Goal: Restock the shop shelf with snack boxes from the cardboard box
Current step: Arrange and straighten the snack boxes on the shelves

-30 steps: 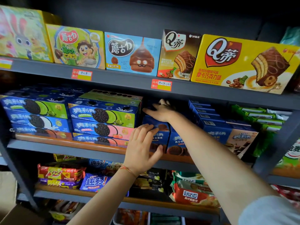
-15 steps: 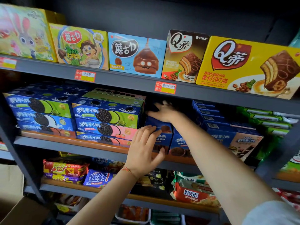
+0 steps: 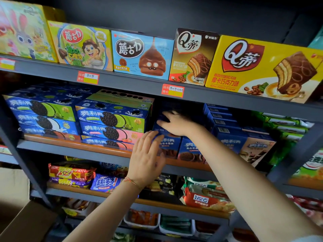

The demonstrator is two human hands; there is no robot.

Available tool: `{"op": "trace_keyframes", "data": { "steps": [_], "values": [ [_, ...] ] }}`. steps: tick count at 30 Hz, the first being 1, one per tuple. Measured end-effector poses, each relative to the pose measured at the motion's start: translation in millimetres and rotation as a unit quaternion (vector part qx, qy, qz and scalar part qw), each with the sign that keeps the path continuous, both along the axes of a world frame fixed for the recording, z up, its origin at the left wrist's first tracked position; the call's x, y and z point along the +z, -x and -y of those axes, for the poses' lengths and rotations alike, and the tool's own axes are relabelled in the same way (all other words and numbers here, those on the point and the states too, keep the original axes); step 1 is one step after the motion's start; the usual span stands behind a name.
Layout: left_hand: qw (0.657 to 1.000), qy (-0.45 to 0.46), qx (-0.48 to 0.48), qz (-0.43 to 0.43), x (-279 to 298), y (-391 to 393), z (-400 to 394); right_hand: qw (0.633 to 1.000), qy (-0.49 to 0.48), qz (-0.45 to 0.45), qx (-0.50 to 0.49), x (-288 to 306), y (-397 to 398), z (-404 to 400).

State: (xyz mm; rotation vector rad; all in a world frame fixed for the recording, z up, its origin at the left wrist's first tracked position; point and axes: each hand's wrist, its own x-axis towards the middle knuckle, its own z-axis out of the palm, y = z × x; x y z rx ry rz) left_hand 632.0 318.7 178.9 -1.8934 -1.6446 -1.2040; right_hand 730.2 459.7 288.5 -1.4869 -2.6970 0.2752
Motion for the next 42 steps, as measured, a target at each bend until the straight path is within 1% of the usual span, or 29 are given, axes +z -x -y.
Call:
{"op": "trace_keyframes", "data": {
  "steps": [2,6,10,12,14,16,18,26,29,31,34,36,39,42],
  "values": [
    [1.0,0.015,0.013,0.013,-3.6,-3.0,3.2,0.999,-0.026,0.015,0.011,-5.2,-2.2,7.4],
    [0.999,0.041,0.019,0.015,-0.4,-8.1,7.2,1.0,-0.022,-0.005,0.019,-1.4,-8.7,18.8],
    [0.999,0.036,0.012,-0.015,15.8,-13.2,1.5,0.999,-0.044,-0.019,0.011,12.1,-31.1,38.5],
    [0.998,0.048,0.015,-0.037,27.3,-16.0,-5.3,0.998,-0.062,-0.024,0.0,10.5,-49.2,57.1],
    [0.992,0.091,0.04,-0.074,37.8,-18.8,-13.4,0.997,-0.072,-0.02,-0.005,0.4,-65.5,75.0],
    [0.98,0.155,0.061,-0.106,41.8,-21.0,-21.0,0.996,-0.085,0.002,-0.003,-12.9,-75.1,82.1],
    [0.97,0.206,0.058,-0.114,40.6,-23.2,-25.4,0.995,-0.102,0.015,0.003,-24.3,-79.5,80.8],
    [0.972,0.209,0.04,-0.099,42.4,-22.7,-22.7,0.99,-0.138,-0.015,0.039,-36.4,-87.1,79.6],
    [0.978,0.178,0.023,-0.107,47.3,-19.4,-16.4,0.987,-0.136,-0.061,0.059,-36.7,-87.4,80.5],
    [0.989,0.116,0.016,-0.094,50.8,-13.8,-5.9,0.979,-0.15,-0.104,0.088,-36.3,-83.0,80.9],
    [0.997,-0.005,0.056,-0.057,60.3,5.8,13.8,0.967,-0.138,-0.172,0.124,-35.5,-69.7,82.3],
    [0.993,-0.047,0.098,-0.033,66.0,30.1,25.0,0.962,-0.117,-0.209,0.134,-35.3,-57.8,85.8],
    [0.986,-0.067,0.154,-0.013,69.3,78.6,35.5,0.953,-0.121,-0.243,0.138,-30.4,-33.9,90.9],
    [0.982,-0.036,0.186,-0.015,73.8,128.5,38.7,0.948,-0.143,-0.253,0.131,-16.0,-0.9,96.0]
  ]
}}
